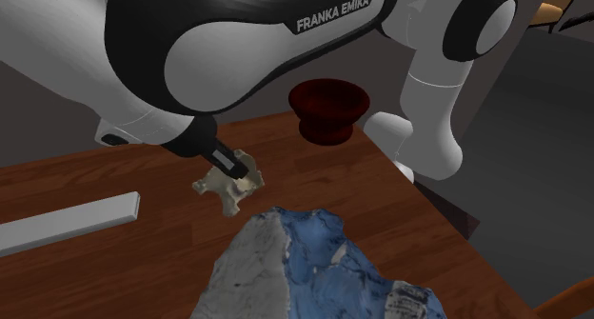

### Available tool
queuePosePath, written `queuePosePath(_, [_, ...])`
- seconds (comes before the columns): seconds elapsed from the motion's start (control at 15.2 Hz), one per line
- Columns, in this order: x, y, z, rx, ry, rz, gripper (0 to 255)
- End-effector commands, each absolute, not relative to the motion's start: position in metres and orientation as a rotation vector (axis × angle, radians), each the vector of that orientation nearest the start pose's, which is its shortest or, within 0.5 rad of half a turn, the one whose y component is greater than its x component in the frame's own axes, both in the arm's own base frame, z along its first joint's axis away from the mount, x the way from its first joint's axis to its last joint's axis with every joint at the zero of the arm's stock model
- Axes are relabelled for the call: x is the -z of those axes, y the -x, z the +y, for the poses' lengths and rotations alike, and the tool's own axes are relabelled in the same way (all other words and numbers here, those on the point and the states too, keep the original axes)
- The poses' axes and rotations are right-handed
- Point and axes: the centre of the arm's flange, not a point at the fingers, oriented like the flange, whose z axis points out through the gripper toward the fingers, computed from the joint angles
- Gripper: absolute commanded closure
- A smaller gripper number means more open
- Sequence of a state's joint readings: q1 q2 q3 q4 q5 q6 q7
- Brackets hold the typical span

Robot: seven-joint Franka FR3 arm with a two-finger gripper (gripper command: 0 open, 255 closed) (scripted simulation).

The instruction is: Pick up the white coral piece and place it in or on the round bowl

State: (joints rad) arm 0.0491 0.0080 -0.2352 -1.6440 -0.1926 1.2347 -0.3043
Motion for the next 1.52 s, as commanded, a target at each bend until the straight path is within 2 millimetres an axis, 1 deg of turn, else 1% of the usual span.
queuePosePath(0.0, [-0.568,-0.498,-0.119,-0.722,3.143,-0.146,255])
queuePosePath(0.46, [-0.568,-0.498,-0.119,-0.721,3.143,-0.146,255])
queuePosePath(1.45, [-0.648,-0.498,-0.119,-0.721,3.143,-0.146,255])
